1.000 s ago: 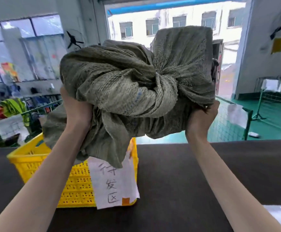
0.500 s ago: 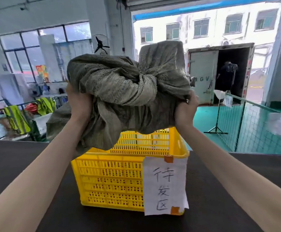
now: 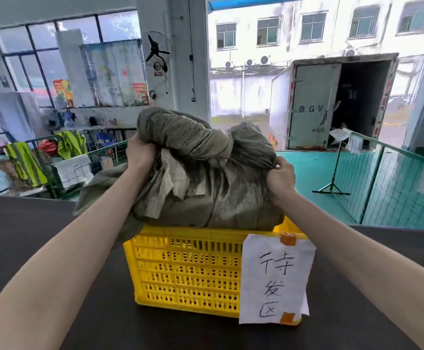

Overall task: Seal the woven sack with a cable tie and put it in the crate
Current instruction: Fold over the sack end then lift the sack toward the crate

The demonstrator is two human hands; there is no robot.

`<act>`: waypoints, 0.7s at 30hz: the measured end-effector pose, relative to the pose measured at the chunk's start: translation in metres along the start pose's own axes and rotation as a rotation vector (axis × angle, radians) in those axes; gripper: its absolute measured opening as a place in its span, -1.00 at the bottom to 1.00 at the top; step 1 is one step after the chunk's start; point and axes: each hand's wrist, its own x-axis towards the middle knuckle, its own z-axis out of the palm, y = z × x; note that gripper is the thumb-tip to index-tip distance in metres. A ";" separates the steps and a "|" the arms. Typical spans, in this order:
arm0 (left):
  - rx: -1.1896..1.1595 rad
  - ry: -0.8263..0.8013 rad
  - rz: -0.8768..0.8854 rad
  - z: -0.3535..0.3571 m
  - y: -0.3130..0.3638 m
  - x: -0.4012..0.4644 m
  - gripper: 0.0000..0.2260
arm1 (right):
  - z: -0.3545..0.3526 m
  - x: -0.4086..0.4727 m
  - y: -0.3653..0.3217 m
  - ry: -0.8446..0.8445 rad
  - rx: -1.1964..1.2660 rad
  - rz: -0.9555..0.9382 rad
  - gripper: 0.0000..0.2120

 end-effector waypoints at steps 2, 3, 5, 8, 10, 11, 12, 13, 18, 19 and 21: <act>0.079 -0.051 -0.055 0.011 -0.014 0.010 -0.73 | 0.002 0.006 0.010 -0.030 -0.017 0.016 -0.68; 0.118 -0.072 -0.067 0.017 -0.021 0.017 -0.77 | 0.004 0.010 0.014 -0.043 -0.028 0.023 -0.66; 0.165 -0.093 -0.083 0.028 -0.029 0.031 -0.79 | 0.006 0.018 0.021 -0.070 -0.069 0.033 -0.62; 0.240 -0.108 -0.102 0.045 -0.032 0.036 -0.77 | 0.006 0.027 0.034 -0.075 -0.114 0.062 -0.63; 0.268 -0.128 -0.108 0.060 -0.039 0.034 -0.76 | 0.006 0.030 0.045 -0.074 -0.129 0.098 -0.65; 0.271 -0.143 -0.111 0.067 -0.046 0.032 -0.76 | 0.006 0.032 0.051 -0.056 -0.133 0.119 -0.67; 0.277 -0.159 -0.113 0.073 -0.054 0.030 -0.76 | 0.007 0.034 0.058 -0.045 -0.143 0.143 -0.71; 0.292 -0.173 -0.113 0.079 -0.064 0.027 -0.76 | 0.007 0.035 0.063 -0.049 -0.164 0.152 -0.77; 0.451 -0.250 -0.135 0.088 -0.103 0.013 -0.74 | 0.015 0.041 0.090 -0.296 -0.369 0.155 -0.74; 0.491 -0.275 -0.129 0.087 -0.108 0.012 -0.73 | 0.017 0.038 0.090 -0.323 -0.389 0.147 -0.69; 0.582 -0.347 -0.109 0.078 -0.114 0.012 -0.66 | 0.019 0.037 0.088 -0.342 -0.434 0.134 -0.66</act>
